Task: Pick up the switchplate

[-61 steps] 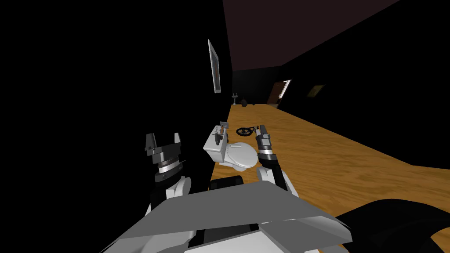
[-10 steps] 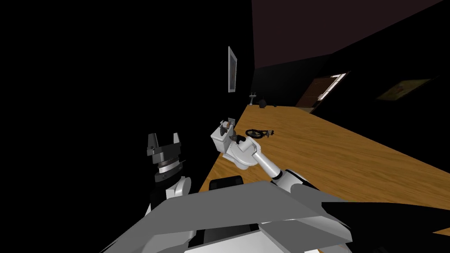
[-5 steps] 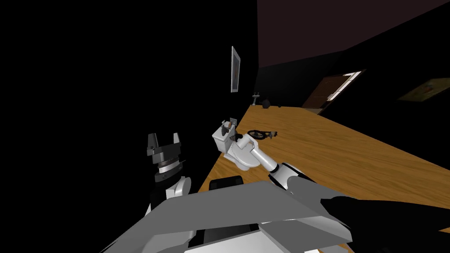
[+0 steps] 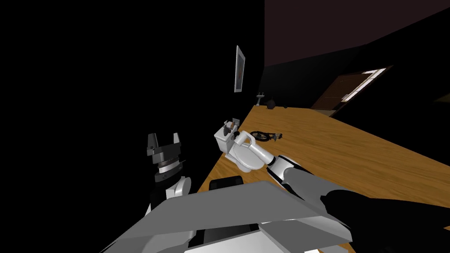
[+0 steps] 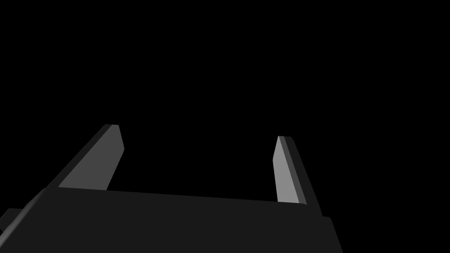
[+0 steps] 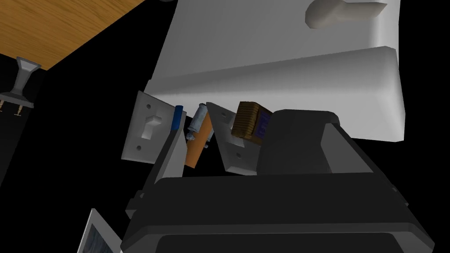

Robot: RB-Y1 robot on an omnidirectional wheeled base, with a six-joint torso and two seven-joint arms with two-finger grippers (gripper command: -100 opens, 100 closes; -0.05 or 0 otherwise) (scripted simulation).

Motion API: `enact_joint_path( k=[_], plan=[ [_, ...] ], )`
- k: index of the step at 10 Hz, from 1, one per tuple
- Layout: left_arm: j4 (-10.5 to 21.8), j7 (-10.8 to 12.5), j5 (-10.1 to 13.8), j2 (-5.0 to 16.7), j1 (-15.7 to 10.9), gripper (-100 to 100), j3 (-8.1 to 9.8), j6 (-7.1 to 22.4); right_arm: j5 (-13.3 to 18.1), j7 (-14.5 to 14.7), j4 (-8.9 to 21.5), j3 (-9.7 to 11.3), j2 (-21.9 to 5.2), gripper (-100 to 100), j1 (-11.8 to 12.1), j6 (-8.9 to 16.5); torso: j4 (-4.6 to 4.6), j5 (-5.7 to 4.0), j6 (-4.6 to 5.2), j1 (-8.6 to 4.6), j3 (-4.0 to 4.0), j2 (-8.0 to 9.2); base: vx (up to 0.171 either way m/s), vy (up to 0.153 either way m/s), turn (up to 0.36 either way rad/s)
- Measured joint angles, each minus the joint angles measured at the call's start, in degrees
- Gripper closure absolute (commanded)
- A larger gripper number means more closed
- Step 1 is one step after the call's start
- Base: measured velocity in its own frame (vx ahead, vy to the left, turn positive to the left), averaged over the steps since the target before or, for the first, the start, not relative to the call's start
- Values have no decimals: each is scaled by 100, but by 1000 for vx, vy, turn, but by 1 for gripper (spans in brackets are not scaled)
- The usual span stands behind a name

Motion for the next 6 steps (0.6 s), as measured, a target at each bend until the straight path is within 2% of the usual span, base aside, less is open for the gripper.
enact_joint_path(
  k=[6],
  plan=[
    [0,0,0,0,0,0,0,0,-200,805,534,451,-212,-100,-772,834,-2,1,1,4,-3,-6,28,-11,114]
  ],
)
